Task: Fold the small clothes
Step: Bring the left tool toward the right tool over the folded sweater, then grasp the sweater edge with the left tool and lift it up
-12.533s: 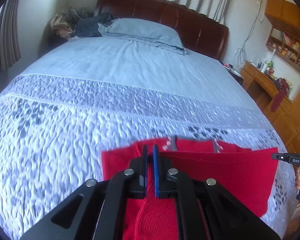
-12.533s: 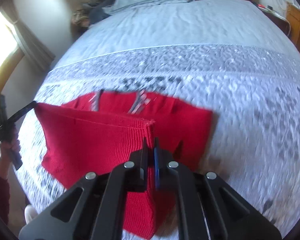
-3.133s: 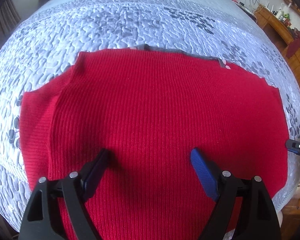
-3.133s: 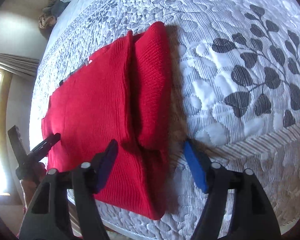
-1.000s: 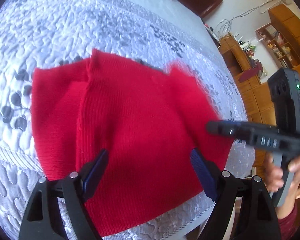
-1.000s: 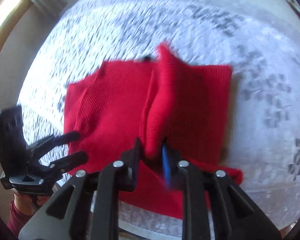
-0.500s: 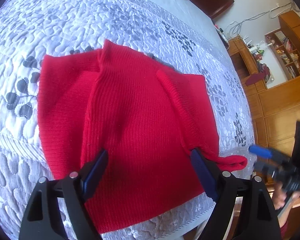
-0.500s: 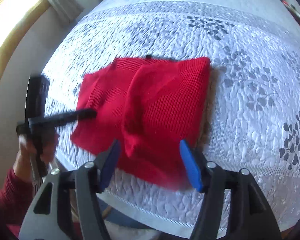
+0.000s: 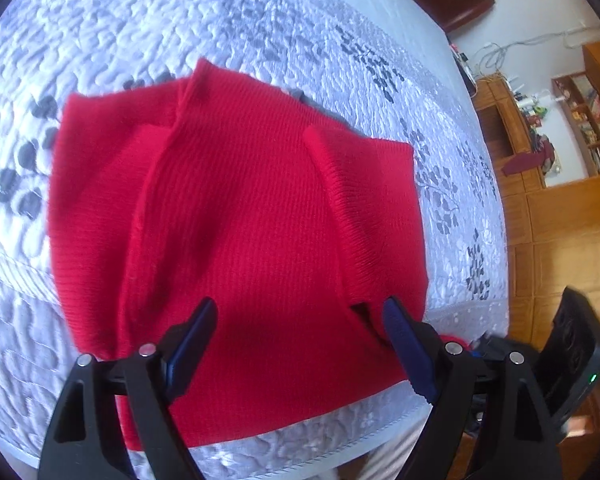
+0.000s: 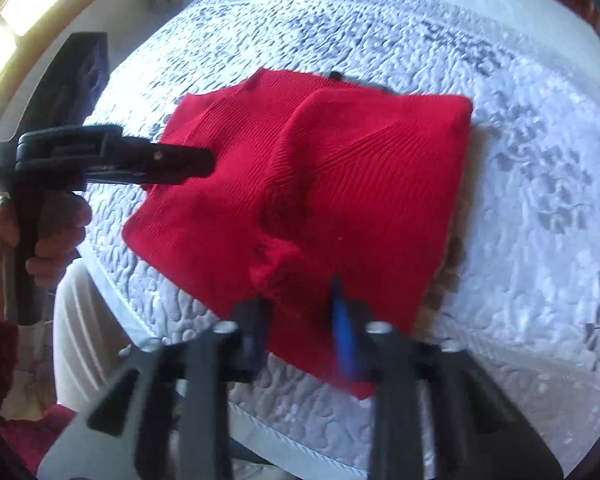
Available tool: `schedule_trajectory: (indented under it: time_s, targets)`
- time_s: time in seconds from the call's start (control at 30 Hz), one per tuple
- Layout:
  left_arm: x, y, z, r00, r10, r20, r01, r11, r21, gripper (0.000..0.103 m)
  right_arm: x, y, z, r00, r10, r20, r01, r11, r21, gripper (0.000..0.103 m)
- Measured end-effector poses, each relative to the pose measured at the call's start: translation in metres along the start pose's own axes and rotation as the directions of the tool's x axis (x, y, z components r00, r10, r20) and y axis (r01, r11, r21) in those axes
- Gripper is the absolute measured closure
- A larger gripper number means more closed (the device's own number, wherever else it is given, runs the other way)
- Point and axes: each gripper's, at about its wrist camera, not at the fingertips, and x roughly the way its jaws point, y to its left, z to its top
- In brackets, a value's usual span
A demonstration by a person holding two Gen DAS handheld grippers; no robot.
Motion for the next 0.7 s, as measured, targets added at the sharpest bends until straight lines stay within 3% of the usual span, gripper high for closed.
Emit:
schedule_trajectory:
  time_s: [0.17, 0.33, 0.57, 0.63, 0.7]
  targets:
    - [0.016, -0.003, 0.005, 0.997, -0.064, -0.031, 0.061, 0.993, -0.099, 0.018, -0.024, -0.014, -0.005, 0.996, 0.053, 0.069, -0.057, 0.997, 0.058, 0.096]
    - [0.033, -0.015, 0.013, 0.979, -0.199, -0.03, 0.189, 0.958, -0.214, 0.018, -0.041, -0.019, -0.009, 0.994, 0.048, 0.1, -0.053, 0.998, 0.043, 0.096]
    - [0.062, -0.035, 0.034, 0.977, -0.21, -0.043, 0.193, 0.947, -0.255, 0.018, -0.042, -0.024, -0.012, 0.991, 0.067, 0.112, -0.073, 0.996, 0.049, 0.096]
    - [0.068, -0.038, 0.044, 0.982, -0.184, -0.041, 0.169, 0.956, -0.242, 0.022, -0.041, -0.025, -0.013, 0.991, 0.07, 0.115, -0.076, 0.996, 0.049, 0.096]
    - [0.072, -0.038, 0.051, 0.985, -0.165, -0.04, 0.152, 0.962, -0.228, 0.042, -0.042, -0.026, -0.013, 0.99, 0.079, 0.118, -0.086, 0.995, 0.053, 0.096]
